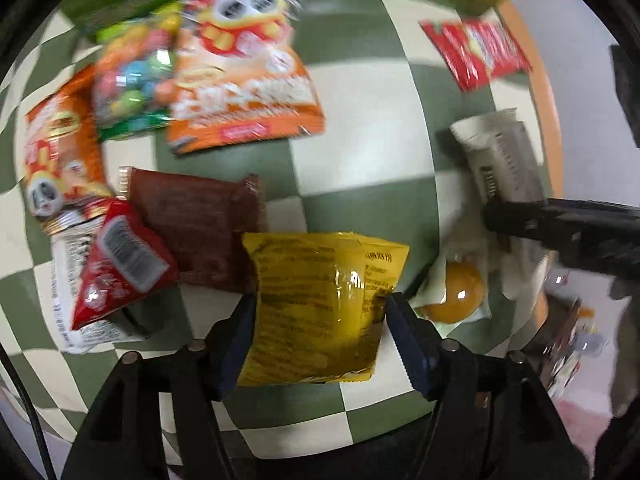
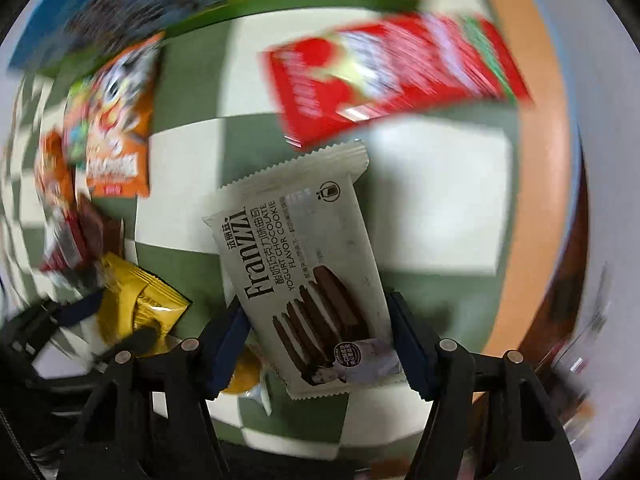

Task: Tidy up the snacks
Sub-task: 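Carry the yellow bag and cookie pack into the box and release both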

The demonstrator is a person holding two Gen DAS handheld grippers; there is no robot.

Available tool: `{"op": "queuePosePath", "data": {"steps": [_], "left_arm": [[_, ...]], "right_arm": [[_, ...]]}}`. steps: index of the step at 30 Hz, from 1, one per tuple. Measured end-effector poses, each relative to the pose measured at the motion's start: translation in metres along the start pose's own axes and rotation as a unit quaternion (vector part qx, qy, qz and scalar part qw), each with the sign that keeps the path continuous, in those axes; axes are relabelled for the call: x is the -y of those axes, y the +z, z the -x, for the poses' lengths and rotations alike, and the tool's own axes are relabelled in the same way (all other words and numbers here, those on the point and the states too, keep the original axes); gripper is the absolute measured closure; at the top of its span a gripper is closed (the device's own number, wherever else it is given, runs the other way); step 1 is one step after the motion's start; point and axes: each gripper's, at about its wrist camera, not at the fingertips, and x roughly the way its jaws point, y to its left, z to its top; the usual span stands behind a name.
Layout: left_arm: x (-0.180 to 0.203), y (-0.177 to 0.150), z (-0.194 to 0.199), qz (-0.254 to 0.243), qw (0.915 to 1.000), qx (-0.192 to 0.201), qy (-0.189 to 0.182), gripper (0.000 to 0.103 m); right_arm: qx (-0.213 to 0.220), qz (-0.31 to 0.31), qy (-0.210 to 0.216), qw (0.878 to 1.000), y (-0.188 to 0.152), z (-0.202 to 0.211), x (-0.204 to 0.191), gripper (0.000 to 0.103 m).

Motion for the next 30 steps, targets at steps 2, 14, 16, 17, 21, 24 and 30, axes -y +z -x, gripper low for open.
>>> {"op": "queuePosePath", "data": {"steps": [2,14,16,17,21,24,30], "left_arm": [[0.006,0.002,-0.012,0.003,0.9999,-0.012,0.002,0.039],[-0.004,0.021,-0.022,0.126,0.9914,0.007,-0.035,0.041],[0.006,0.022,-0.027,0.109,0.9938,0.007,-0.019,0.041],[0.011,0.021,-0.032,0.101,0.9948,0.01,-0.011,0.041],[0.04,0.032,-0.032,0.084,0.9961,0.029,0.008,0.046],[0.049,0.019,-0.013,0.079,0.9955,0.051,0.017,0.05],[0.063,0.008,0.043,0.084,0.9915,0.098,-0.017,0.05]], "right_arm": [[-0.02,-0.033,0.041,0.998,-0.005,-0.002,0.014,0.032],[0.036,-0.031,0.012,0.999,-0.013,0.003,0.004,0.041],[0.028,-0.056,0.04,0.997,-0.013,0.004,0.012,0.04],[0.02,-0.054,0.039,0.998,-0.013,0.003,0.015,0.038],[0.013,-0.029,-0.002,0.999,-0.01,-0.007,0.0,0.038],[0.027,-0.029,-0.022,0.999,-0.016,-0.003,-0.004,0.041],[0.07,-0.031,0.017,0.997,-0.033,0.056,-0.009,0.042]]}}
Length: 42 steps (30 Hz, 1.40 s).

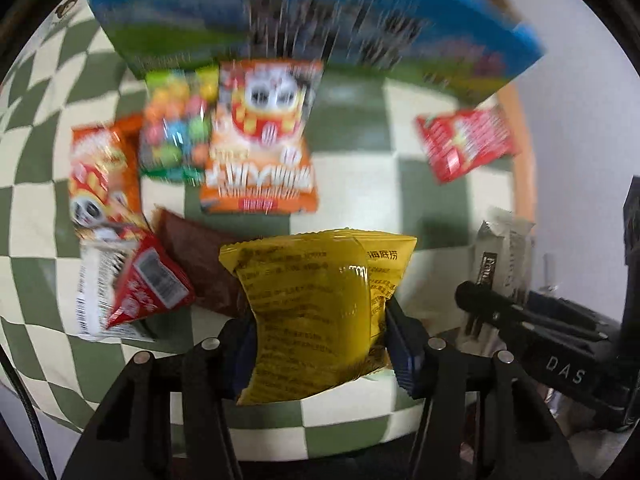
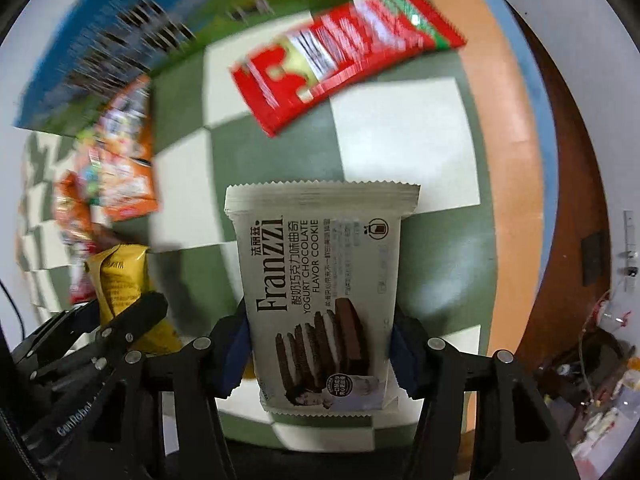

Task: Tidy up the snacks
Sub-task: 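Carry the yellow bag and cookie pack into the box and release both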

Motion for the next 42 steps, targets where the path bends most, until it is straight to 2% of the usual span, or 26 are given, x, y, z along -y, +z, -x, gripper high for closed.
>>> {"op": "queuePosePath", "data": {"steps": [3,5,8,11,14,16,20,23,28,33,36,37,39,41,42], "left_arm": [[0.009,0.01,0.036,0.008,0.9991,0.029,-0.03,0.05],[-0.009,0.042,0.056,0.012,0.9976,0.049,-0.049,0.05],[-0.021,0.076,0.087,0.014,0.9943,0.084,-0.064,0.05],[-0.039,0.126,0.111,0.013,0.9924,0.108,-0.058,0.05],[-0.058,0.165,0.12,0.009,0.9928,0.117,-0.024,0.05],[-0.074,0.194,0.122,0.011,0.9944,0.104,-0.009,0.05],[-0.104,0.241,0.093,0.026,0.9975,0.062,0.019,0.05],[-0.124,0.267,0.068,0.035,0.9978,0.031,0.048,0.05],[-0.143,0.285,0.039,0.04,0.9965,-0.007,0.073,0.05],[-0.158,0.288,0.015,0.044,0.9952,-0.028,0.083,0.05],[-0.161,0.288,0.01,0.039,0.9947,-0.023,0.092,0.049],[-0.163,0.288,0.01,0.042,0.9947,-0.021,0.091,0.047],[-0.162,0.289,0.013,0.051,0.9956,-0.017,0.077,0.036],[-0.163,0.291,0.015,0.057,0.9955,-0.007,0.075,0.009],[-0.164,0.292,0.016,0.06,0.9954,-0.003,0.075,0.008]], "right_arm": [[0.029,0.003,0.032,0.999,0.005,0.047,0.003,0.042],[0.051,0.008,0.054,0.997,0.016,0.081,0.007,0.042],[0.091,0.017,0.08,0.992,0.042,0.122,-0.014,0.042],[0.124,0.031,0.092,0.988,0.073,0.155,-0.033,0.042],[0.153,0.043,0.076,0.984,0.113,0.17,-0.055,0.042],[0.157,0.045,0.068,0.984,0.141,0.165,-0.075,0.042],[0.151,0.049,0.041,0.986,0.196,0.158,-0.082,0.042],[0.135,0.051,0.02,0.989,0.238,0.132,-0.085,0.042],[0.113,0.06,-0.019,0.992,0.289,0.069,-0.112,0.042],[0.096,0.062,-0.035,0.993,0.31,0.038,-0.115,0.042],[0.097,0.063,-0.043,0.992,0.318,0.025,-0.112,0.041],[0.092,0.064,-0.048,0.993,0.323,0.02,-0.113,0.04],[0.086,0.07,-0.054,0.992,0.33,0.011,-0.116,0.031],[0.084,0.073,-0.054,0.992,0.331,0.006,-0.12,0.016],[0.083,0.072,-0.054,0.992,0.332,0.006,-0.121,0.014]]}}
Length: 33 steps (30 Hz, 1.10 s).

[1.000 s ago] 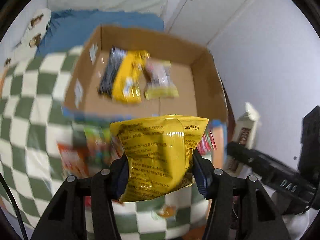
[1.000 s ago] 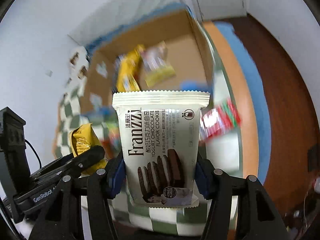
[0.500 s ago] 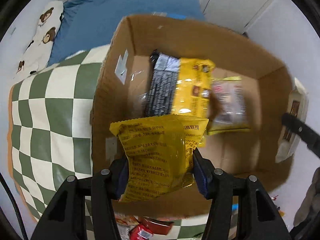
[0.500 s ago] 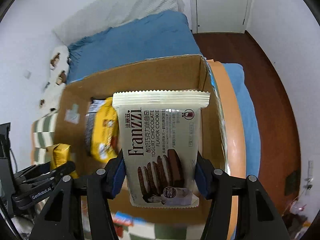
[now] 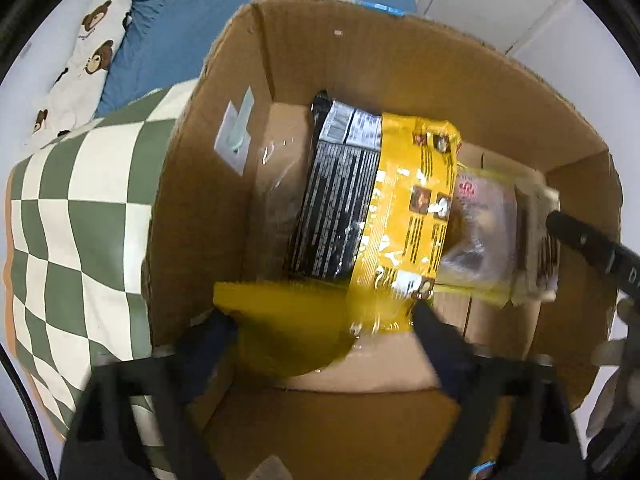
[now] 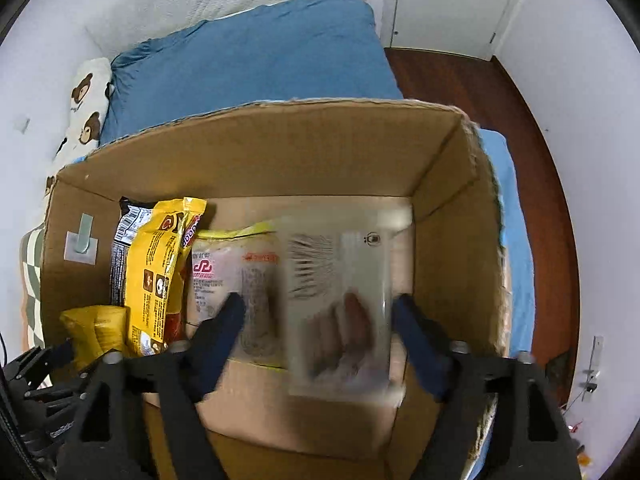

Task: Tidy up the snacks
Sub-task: 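Carry the yellow bag and cookie pack into the box and release both, then grasp the panda-print bag with the left tool while the right tool grasps the red packet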

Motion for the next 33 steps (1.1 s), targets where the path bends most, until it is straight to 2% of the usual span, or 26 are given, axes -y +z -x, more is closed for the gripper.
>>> {"op": "queuePosePath", "data": {"steps": [7,12,16,21,33], "left_arm": [[-0.002,-0.006,0.01,-0.002,0.9998,0.02,-0.001,0.008],[0.01,-0.024,0.039,-0.017,0.9971,0.073,0.008,0.008],[0.015,-0.044,0.066,-0.025,0.9911,0.129,0.016,0.008],[0.021,-0.071,0.099,-0.036,0.9829,0.179,0.02,0.008],[0.026,-0.138,0.161,-0.049,0.9672,0.249,0.016,0.008]], "right_arm": [[0.002,-0.006,0.007,1.0,-0.011,0.008,0.002,0.012],[0.024,-0.004,0.007,1.0,-0.034,0.027,0.002,0.012],[0.05,0.004,0.003,0.999,-0.063,0.051,0.0,0.012],[0.086,0.013,0.002,0.996,-0.103,0.085,-0.004,0.012],[0.171,0.005,0.012,0.985,-0.174,0.176,-0.007,0.012]]}}
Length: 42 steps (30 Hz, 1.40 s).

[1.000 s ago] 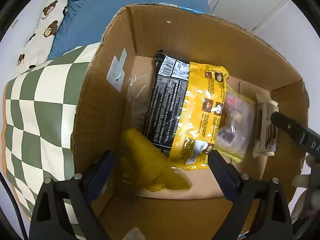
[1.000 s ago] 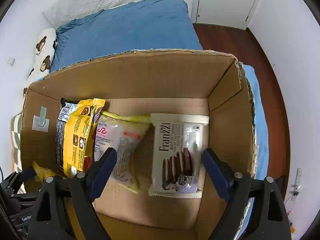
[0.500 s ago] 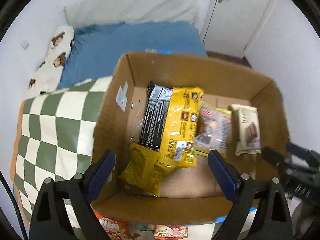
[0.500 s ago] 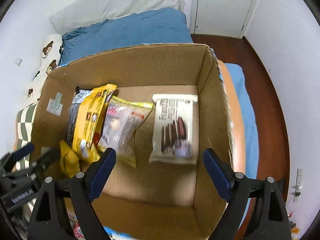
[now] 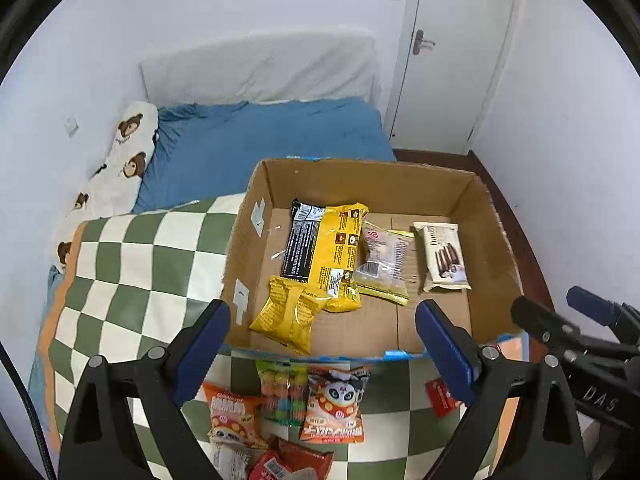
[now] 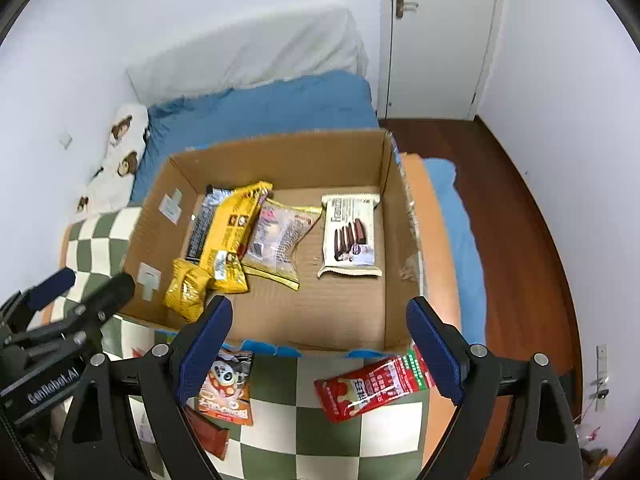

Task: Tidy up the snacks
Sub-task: 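Grasp the panda-print bag with the left tool while the right tool grasps the red packet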

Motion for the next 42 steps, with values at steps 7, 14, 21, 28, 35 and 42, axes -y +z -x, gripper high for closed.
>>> {"op": "queuePosePath", "data": {"steps": [7,14,21,28,35,42], "left_arm": [[0.001,-0.012,0.038,0.001,0.9997,0.024,-0.004,0.008],[-0.011,-0.033,0.044,0.03,0.9995,0.009,-0.001,0.008],[-0.041,-0.073,-0.001,0.067,0.9947,-0.068,0.038,0.008],[-0.043,-0.111,-0.059,0.073,0.9848,-0.141,0.07,0.008],[-0.032,-0.119,-0.103,0.057,0.9788,-0.187,0.062,0.008],[-0.014,-0.122,-0.147,0.041,0.9679,-0.248,0.012,0.008]], "right_arm": [[0.024,-0.01,0.016,1.0,-0.018,0.047,0.0,0.012],[-0.006,-0.054,0.052,0.997,-0.046,0.052,0.01,0.011],[-0.094,-0.161,0.078,0.979,-0.088,-0.015,0.051,0.005],[-0.148,-0.275,0.059,0.948,-0.115,-0.107,0.088,0.005],[-0.163,-0.31,0.0,0.937,-0.121,-0.165,0.096,0.012],[-0.176,-0.224,-0.027,0.958,-0.13,-0.171,0.086,0.035]]}}
